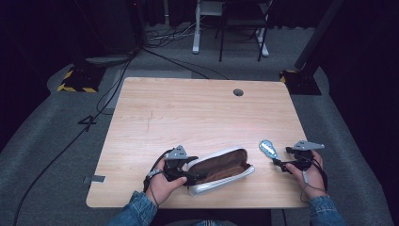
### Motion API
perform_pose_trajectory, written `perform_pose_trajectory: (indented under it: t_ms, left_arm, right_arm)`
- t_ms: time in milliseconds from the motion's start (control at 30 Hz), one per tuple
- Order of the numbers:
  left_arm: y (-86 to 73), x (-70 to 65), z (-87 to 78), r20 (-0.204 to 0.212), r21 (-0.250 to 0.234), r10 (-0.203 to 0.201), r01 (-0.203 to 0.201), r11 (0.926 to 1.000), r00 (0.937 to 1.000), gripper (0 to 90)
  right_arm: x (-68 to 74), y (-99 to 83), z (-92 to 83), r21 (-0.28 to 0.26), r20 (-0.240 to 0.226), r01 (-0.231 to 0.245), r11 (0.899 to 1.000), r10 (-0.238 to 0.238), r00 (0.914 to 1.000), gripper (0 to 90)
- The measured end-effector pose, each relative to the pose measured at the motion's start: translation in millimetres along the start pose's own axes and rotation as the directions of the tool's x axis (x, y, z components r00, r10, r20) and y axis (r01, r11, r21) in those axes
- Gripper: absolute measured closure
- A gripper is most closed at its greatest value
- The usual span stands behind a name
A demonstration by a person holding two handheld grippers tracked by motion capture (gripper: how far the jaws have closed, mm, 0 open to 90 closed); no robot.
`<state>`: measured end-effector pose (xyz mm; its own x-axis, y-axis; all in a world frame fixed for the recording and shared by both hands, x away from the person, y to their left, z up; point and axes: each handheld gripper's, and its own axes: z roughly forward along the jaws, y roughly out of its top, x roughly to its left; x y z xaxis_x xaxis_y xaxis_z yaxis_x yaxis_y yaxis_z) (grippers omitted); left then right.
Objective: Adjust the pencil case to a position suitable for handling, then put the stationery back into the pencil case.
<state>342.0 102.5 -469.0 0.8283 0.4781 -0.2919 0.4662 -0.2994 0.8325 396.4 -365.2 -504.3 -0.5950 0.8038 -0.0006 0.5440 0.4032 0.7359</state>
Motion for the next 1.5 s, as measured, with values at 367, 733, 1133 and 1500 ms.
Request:
perform_pose_trajectory:
  t_ms: [367, 733, 1133, 1500]
  left_arm:
    - [13.7, 1.1, -27.5, -0.074, -0.072, 0.031, -0.036, 0.9968, 0.9968, 24.9]
    - [13.1, 19.7, -62.6, -0.155, -0.118, -0.006, -0.013, 0.9930, 0.9879, 24.6]
    - [-10.1, 63.0, -103.8, -0.350, -0.015, -0.041, 0.038, 0.9992, 0.9359, 23.6]
    - [-59.3, 94.5, -128.0, -0.446, 0.089, -0.087, 0.141, 0.9861, 0.8910, 23.4]
  right_arm:
    - [0.1, 0.0, 0.0, 0.001, 0.000, 0.000, 1.000, 0.000, 1.0000, 15.1]
    - [3.6, -0.3, -0.8, 0.000, 0.016, -0.025, 1.000, 0.025, 0.9996, 15.7]
    - [7.9, 14.0, -1.7, -0.009, -0.025, -0.053, 0.999, 0.053, 0.9983, 18.0]
    - [13.9, 28.8, 8.5, -0.009, -0.019, -0.050, 0.999, 0.050, 0.9986, 21.0]
